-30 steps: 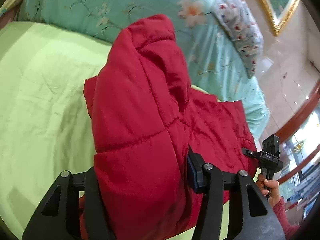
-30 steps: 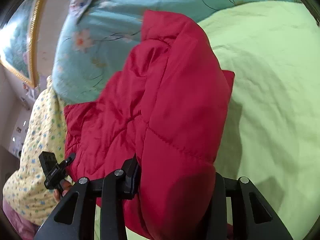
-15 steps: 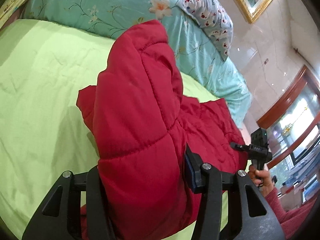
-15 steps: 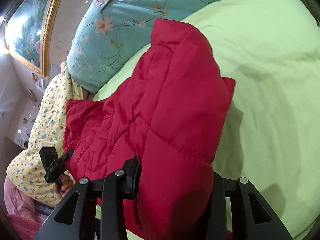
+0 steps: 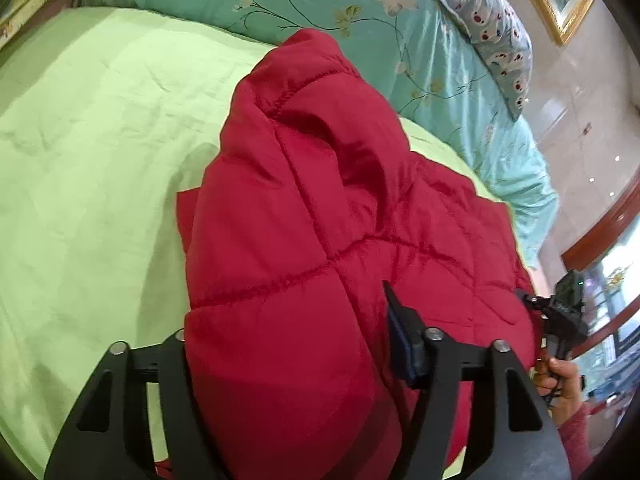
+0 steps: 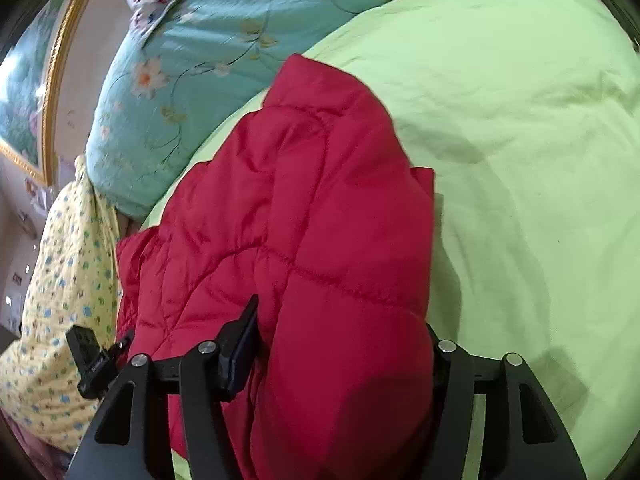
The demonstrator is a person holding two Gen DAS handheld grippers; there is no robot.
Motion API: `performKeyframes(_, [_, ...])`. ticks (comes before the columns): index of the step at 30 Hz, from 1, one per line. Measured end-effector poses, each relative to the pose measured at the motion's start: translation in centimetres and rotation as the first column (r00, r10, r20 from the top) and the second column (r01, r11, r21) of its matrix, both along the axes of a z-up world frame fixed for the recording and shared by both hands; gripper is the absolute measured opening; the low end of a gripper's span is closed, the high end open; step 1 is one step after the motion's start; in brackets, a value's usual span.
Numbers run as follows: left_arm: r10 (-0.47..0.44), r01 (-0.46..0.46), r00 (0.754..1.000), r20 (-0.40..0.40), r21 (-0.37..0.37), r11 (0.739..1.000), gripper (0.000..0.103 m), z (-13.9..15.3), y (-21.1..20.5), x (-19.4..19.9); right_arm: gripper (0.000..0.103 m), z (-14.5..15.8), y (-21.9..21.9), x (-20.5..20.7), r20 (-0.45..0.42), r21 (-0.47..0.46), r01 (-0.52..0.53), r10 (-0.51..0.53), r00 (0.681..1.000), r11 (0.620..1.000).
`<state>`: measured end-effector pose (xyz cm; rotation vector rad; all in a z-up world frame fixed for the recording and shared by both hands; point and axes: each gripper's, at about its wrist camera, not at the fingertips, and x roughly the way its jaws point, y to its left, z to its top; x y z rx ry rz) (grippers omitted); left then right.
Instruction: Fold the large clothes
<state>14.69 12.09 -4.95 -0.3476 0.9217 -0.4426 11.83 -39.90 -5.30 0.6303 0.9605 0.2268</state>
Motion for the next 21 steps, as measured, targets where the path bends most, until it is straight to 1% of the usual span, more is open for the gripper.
performKeyframes(2, [0.013, -0.013, 1.0, 0.0, 0.013, 1.0, 0.072, 0.1, -0.1, -0.1, 0.064, 0.2, 0.3, -0.1, 0.005, -0.033, 0.002, -0.002, 1.0, 0.999])
performKeyframes(4, [0.038, -0.038, 0.999, 0.005, 0.039, 0.999, 0.076, 0.4, 0.1, -0.5, 0.066, 0.3, 0.4, -0.2, 0.005, -0.045, 0.004, -0.004, 1.0, 0.999])
performKeyframes(9, [0.061, -0.062, 0.998, 0.012, 0.085, 0.994, 0.079, 1.6, 0.0, -1.2, 0.071, 0.1, 0.2, -0.3, 0.002, -0.051, 0.018, -0.018, 1.0, 0.999])
performKeyframes(11, [0.071, -0.073, 0.997, 0.019, 0.111, 0.991, 0.084, 2.0, 0.2, -1.4, 0.075, -0.1, -0.2, -0.4, 0.001, -0.048, 0.02, -0.02, 1.0, 0.999])
performKeyframes(14, [0.107, -0.11, 0.994, 0.029, 0.151, 0.982, 0.091, 2.7, 1.0, -1.5, 0.076, 0.0, -0.1, -0.3, 0.002, -0.056, 0.022, -0.022, 1.0, 0.998])
performKeyframes(17, [0.136, -0.139, 0.99, 0.032, 0.151, 0.979, 0.091, 3.0, 1.7, -1.7, 0.079, 0.0, 0.0, -0.5, 0.006, -0.073, 0.028, -0.028, 1.0, 0.997])
performKeyframes(19, [0.16, -0.167, 0.986, 0.054, 0.171, 0.971, 0.091, 3.5, 1.8, -2.1, 0.081, 0.1, -0.1, -0.6, 0.007, -0.084, 0.037, -0.036, 0.999, 0.996])
performKeyframes(21, [0.211, -0.228, 0.973, 0.098, 0.228, 0.946, 0.091, 4.2, 2.1, -2.8, 0.085, 0.2, -0.2, -0.6, 0.008, -0.094, 0.045, -0.044, 0.999, 0.995])
